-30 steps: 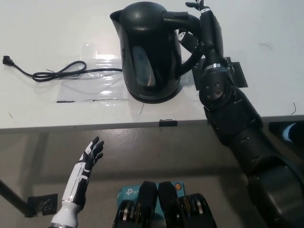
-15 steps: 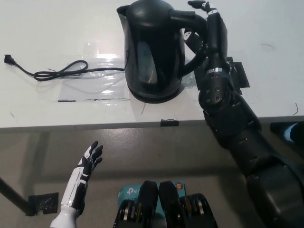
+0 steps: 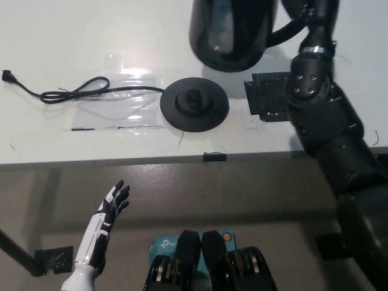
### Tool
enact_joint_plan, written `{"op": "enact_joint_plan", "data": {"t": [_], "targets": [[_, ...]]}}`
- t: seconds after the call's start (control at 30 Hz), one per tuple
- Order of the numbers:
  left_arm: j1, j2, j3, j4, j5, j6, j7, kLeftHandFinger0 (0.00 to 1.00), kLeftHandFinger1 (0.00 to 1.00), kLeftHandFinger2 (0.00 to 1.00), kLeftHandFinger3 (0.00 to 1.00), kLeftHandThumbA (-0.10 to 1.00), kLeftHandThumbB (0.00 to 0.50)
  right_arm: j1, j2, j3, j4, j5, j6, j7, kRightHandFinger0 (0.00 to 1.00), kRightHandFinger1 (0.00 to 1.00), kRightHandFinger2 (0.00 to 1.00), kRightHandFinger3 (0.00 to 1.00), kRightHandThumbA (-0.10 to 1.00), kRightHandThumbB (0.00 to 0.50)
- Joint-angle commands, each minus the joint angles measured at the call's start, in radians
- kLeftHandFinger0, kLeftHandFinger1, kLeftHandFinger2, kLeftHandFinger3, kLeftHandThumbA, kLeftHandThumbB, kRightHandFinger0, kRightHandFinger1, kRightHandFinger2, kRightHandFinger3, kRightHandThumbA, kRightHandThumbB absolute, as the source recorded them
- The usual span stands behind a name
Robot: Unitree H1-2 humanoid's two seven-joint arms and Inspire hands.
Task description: Use the right hand to grab the handle of the kettle from the base and place it on the right side
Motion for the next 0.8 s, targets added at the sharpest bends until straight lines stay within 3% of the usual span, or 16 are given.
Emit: {"op": "enact_joint_plan", "data": {"t": [0.0,0.1,0.3,0.43,0.53,0.63,0.77], "targets": [[-0.002,0.013,0.009,-0.030,0.009,-0.023,0.001,1.00,1.00,1.00,1.00,1.00,0.500,-0.111,-0.044,-0.028,-0.062,0.029,-0.102,-0.059,0.00,0.10,0.57,0.66,-0.10,0.084],[-0.007,0.013,0.013,-0.027,0.007,-0.026,0.004,1.00,1.00,1.00,1.00,1.00,0.500,-0.112,-0.073,-0.033,-0.051,0.024,-0.094,-0.060,0.00,0.00,0.44,0.61,-0.10,0.089],[-0.016,0.020,0.021,-0.020,-0.010,-0.028,-0.005,1.00,1.00,1.00,1.00,1.00,0.500,-0.085,-0.119,-0.036,-0.027,0.036,-0.102,-0.046,0.00,0.01,0.53,0.65,-0.10,0.082],[-0.010,0.019,0.027,-0.019,-0.009,-0.030,-0.002,1.00,1.00,1.00,1.00,1.00,0.500,-0.047,-0.130,-0.034,0.001,0.040,-0.102,-0.071,0.00,0.01,0.53,0.62,-0.10,0.091],[-0.005,0.021,0.032,-0.026,0.002,-0.022,0.003,1.00,1.00,1.00,1.00,1.00,0.500,-0.021,-0.132,-0.022,0.017,0.031,-0.102,-0.080,0.00,0.06,0.60,0.65,-0.10,0.095],[0.001,0.020,0.033,-0.031,0.001,-0.020,-0.001,1.00,1.00,1.00,1.00,1.00,0.500,0.015,-0.130,-0.025,0.047,0.054,-0.102,-0.060,0.00,0.08,0.56,0.60,-0.10,0.126],[-0.004,0.021,0.036,-0.031,-0.002,-0.017,-0.005,1.00,1.00,1.00,1.00,1.00,0.500,0.029,-0.121,-0.019,0.084,0.056,-0.102,-0.078,0.00,0.07,0.54,0.61,-0.10,0.129]]}}
